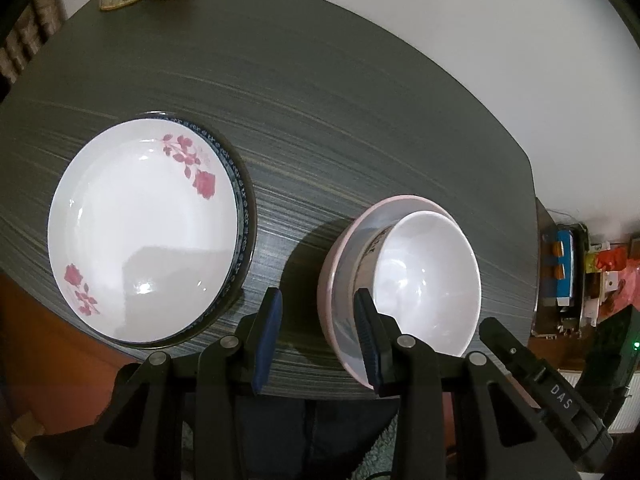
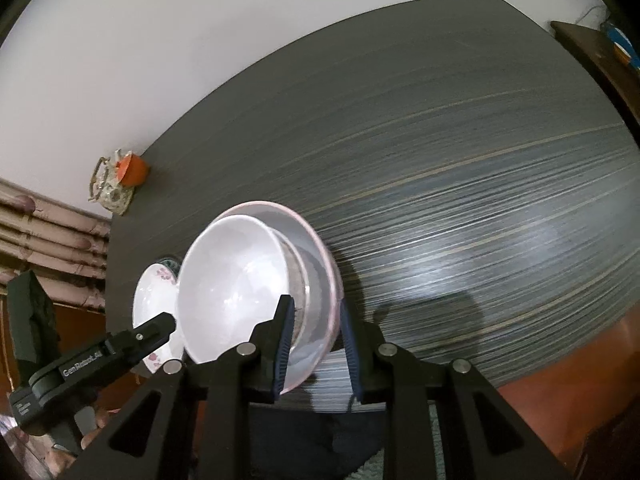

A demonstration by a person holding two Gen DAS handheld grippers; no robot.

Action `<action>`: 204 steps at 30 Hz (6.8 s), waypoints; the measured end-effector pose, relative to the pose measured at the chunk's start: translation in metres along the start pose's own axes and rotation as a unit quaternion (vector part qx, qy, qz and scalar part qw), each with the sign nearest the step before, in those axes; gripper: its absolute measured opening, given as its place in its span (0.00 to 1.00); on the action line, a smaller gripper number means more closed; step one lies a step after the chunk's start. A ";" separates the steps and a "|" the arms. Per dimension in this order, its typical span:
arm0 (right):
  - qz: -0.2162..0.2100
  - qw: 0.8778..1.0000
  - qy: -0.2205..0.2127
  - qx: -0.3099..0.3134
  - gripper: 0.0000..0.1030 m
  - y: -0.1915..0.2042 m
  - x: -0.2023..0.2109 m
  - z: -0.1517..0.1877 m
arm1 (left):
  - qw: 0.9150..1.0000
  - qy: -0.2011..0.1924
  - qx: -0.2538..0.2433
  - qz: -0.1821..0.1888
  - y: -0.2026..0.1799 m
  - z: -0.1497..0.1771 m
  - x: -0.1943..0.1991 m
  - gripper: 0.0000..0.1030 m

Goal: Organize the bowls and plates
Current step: 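Shift both tools to grip the pink bowl rim holding the nested bowls, then lift the pink bowl stack with both tools toward the plate stack, then lower the pink bowl stack onto the pink-flower plate with both tools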

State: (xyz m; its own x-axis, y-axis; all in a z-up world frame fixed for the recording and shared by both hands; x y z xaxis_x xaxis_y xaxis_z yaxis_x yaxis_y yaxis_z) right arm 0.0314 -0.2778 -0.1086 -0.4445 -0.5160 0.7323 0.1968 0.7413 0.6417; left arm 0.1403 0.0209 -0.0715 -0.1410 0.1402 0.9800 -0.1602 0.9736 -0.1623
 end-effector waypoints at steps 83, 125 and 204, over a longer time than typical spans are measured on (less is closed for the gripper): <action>0.042 0.999 0.014 0.014 0.09 -0.022 -0.047 -0.022 | 0.999 0.030 -0.013 0.022 -0.048 -0.020 -0.064 0.07; 0.054 0.997 0.000 0.047 0.08 -0.006 -0.048 -0.016 | 0.999 -0.009 -0.040 -0.009 -0.069 -0.017 -0.059 0.05; 0.017 0.977 0.085 0.195 0.08 0.200 -0.140 0.039 | 0.987 -0.067 0.139 -0.049 0.161 -0.043 0.015 0.05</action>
State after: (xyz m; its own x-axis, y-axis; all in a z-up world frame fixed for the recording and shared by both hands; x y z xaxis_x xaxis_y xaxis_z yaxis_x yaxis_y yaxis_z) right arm 0.0987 -0.0401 -0.0919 -0.2862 -0.5272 0.8001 -0.1533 0.8495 0.5049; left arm 0.1545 0.1878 -0.0779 -0.2366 0.0048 0.9716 -0.4386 0.8918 -0.1112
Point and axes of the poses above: each gripper's, at about its wrist camera, not at the fingertips, and x roughly against the way its jaws point, y to its left, z to its underside, the point moved 7 cm from there along -x, roughly the way its jaws point, and after that the axes turned 10 degrees about -z, right-handed, at the moved point
